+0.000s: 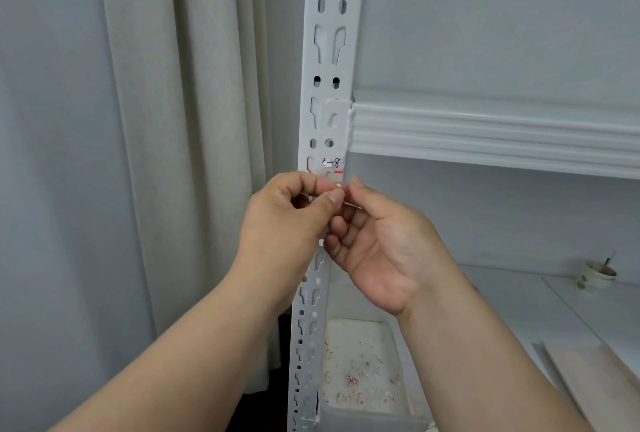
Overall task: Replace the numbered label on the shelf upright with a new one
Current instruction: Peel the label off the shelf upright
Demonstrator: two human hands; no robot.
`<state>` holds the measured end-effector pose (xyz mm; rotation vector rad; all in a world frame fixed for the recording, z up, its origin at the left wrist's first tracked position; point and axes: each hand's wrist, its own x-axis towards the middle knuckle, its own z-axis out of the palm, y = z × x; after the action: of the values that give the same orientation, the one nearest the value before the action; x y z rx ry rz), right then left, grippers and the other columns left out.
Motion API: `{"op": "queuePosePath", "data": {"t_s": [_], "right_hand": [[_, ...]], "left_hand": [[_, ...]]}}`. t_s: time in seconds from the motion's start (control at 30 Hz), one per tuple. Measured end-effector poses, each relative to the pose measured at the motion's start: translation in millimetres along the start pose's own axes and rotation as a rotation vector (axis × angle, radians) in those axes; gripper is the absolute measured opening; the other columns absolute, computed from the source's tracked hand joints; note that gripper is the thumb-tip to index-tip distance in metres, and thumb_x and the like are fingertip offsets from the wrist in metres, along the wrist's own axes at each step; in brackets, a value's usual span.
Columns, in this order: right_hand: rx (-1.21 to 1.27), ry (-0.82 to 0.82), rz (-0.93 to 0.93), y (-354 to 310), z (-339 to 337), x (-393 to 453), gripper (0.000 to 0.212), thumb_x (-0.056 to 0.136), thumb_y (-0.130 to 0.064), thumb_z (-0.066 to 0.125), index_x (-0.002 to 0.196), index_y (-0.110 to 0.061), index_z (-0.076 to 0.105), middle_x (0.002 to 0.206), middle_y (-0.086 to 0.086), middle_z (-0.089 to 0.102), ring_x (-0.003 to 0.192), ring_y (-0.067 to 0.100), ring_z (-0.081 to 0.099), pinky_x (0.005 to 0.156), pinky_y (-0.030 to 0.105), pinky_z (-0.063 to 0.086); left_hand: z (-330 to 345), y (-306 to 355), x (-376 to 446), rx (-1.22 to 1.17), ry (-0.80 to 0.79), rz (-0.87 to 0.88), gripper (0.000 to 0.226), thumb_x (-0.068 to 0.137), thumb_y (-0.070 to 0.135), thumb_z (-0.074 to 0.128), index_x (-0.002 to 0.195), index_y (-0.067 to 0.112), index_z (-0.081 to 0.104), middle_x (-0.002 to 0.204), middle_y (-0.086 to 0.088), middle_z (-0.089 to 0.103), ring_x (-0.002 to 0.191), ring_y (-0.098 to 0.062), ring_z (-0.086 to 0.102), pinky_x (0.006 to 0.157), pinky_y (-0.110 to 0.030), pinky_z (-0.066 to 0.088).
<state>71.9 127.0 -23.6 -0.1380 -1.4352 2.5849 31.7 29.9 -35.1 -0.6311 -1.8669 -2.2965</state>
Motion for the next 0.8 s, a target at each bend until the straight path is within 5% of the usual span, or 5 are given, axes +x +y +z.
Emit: {"op": "queuePosePath", "data": {"t_s": [0.27, 0.47, 0.8], "right_hand": [[0.066, -0.056, 0.032, -1, -4, -3, 0.04, 0.09, -0.014, 0.058, 0.126, 0.004, 0.056, 0.08, 0.005, 0.06, 0.052, 0.007, 0.056, 0.051, 0.021, 0.05], [0.061, -0.056, 0.031, -4, -7, -2, 0.002, 0.086, -0.012, 0.063, 0.084, -0.011, 0.063, 0.073, 0.003, 0.064, 0.052, 0.008, 0.057, 0.053, 0.021, 0.05], [0.063, 0.005, 0.062, -6, -12, 0, 0.012, 0.083, -0.003, 0.06, 0.08, -0.005, 0.072, 0.067, 0.003, 0.062, 0.052, 0.007, 0.056, 0.054, 0.019, 0.049]], "left_hand": [[-2, 1, 0, -0.024, -0.039, 0.022, 0.018, 0.085, 0.004, 0.07, 0.073, 0.017, 0.066, 0.066, 0.009, 0.068, 0.067, -0.002, 0.065, 0.062, -0.013, 0.051], [-2, 0, 3, 0.001, -0.059, 0.007, 0.019, 0.084, 0.005, 0.071, 0.073, 0.018, 0.063, 0.064, 0.01, 0.067, 0.066, -0.003, 0.063, 0.063, -0.016, 0.051], [-6, -1, 4, 0.039, -0.144, 0.07, 0.022, 0.081, -0.004, 0.071, 0.079, 0.018, 0.071, 0.081, -0.007, 0.07, 0.081, -0.015, 0.065, 0.08, -0.025, 0.056]]}}
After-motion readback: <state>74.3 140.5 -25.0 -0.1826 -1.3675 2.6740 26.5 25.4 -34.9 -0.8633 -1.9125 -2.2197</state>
